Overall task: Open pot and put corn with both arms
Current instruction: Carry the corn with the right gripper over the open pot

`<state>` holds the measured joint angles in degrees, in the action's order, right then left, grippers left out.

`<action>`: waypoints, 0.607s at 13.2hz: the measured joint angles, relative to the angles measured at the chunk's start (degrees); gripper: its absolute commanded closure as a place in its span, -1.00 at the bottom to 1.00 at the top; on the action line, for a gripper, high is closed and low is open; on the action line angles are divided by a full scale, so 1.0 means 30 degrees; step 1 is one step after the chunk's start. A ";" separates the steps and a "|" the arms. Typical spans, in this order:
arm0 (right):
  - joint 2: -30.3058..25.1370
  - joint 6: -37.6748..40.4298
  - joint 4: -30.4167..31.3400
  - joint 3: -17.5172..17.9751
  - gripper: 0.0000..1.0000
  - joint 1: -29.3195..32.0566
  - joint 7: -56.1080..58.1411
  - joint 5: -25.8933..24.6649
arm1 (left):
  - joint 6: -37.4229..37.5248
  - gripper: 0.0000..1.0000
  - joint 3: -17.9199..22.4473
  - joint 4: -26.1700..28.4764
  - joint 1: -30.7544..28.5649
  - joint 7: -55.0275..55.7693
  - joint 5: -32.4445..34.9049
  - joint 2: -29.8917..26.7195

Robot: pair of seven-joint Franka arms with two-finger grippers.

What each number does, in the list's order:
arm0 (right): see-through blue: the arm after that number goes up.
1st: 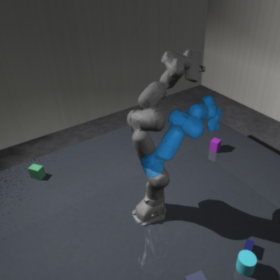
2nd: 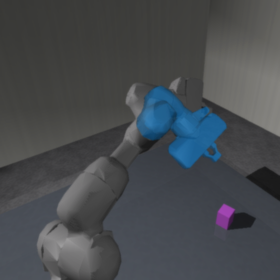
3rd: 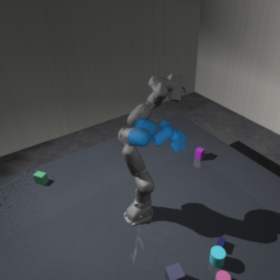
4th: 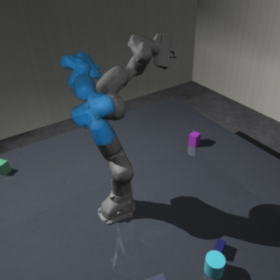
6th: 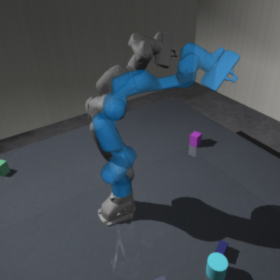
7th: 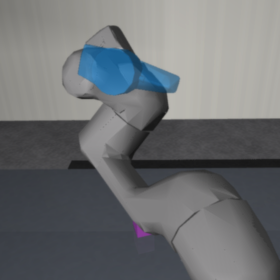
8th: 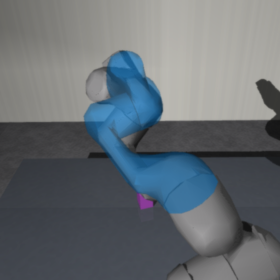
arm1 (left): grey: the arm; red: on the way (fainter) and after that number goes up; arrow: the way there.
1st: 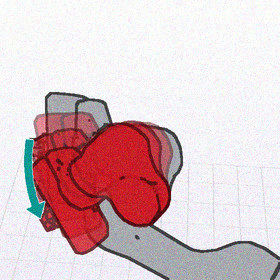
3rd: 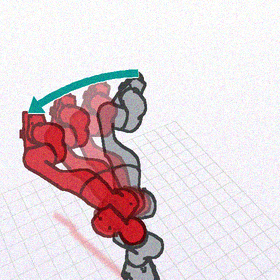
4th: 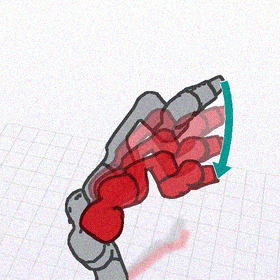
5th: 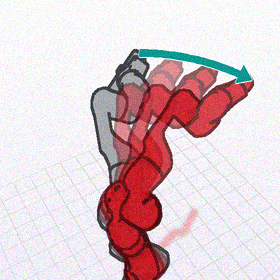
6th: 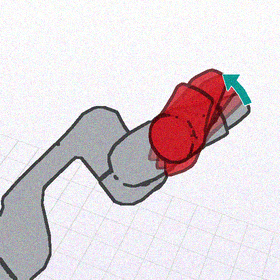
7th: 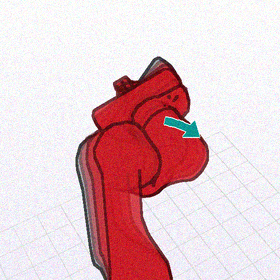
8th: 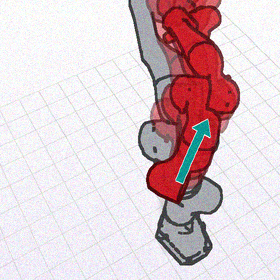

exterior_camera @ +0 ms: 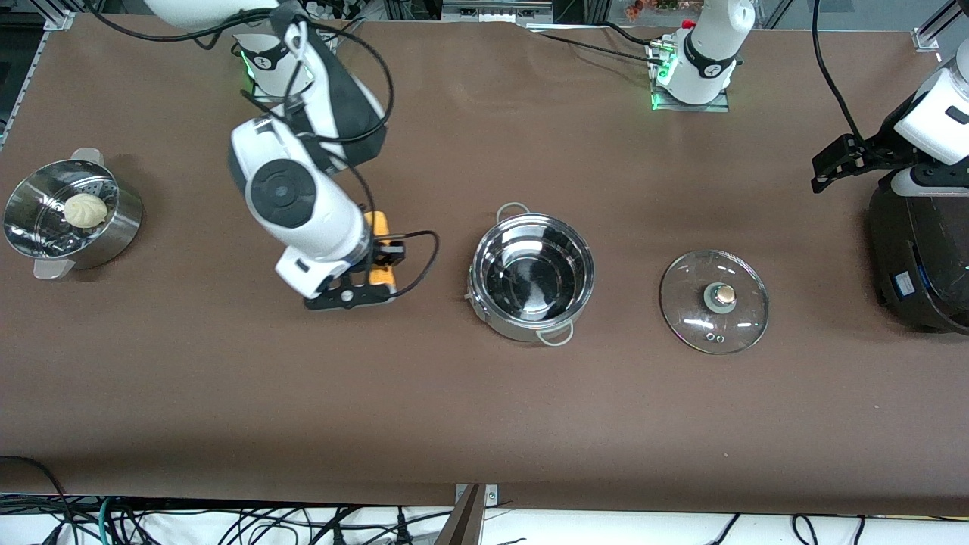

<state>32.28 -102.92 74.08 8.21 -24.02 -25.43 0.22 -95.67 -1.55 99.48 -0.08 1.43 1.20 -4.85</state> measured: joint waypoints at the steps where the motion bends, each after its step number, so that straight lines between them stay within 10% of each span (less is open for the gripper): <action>1: 0.0087 -0.0342 -0.0003 0.0002 0.55 -0.0557 -0.0764 0.0009 | 0.0001 -1.00 0.0006 0.0002 -0.0002 0.0000 0.0000 0.0006; 8: 0.1562 -0.2445 -0.1039 0.0003 0.55 -0.3616 -0.6594 0.0035 | 0.0055 -1.00 0.0026 0.0016 -0.0007 0.0000 0.0000 0.0013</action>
<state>36.97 -110.25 70.96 8.22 -34.87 -45.21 0.33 -95.51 -1.47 99.53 -0.10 1.43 1.20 -4.81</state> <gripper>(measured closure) 0.753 0.000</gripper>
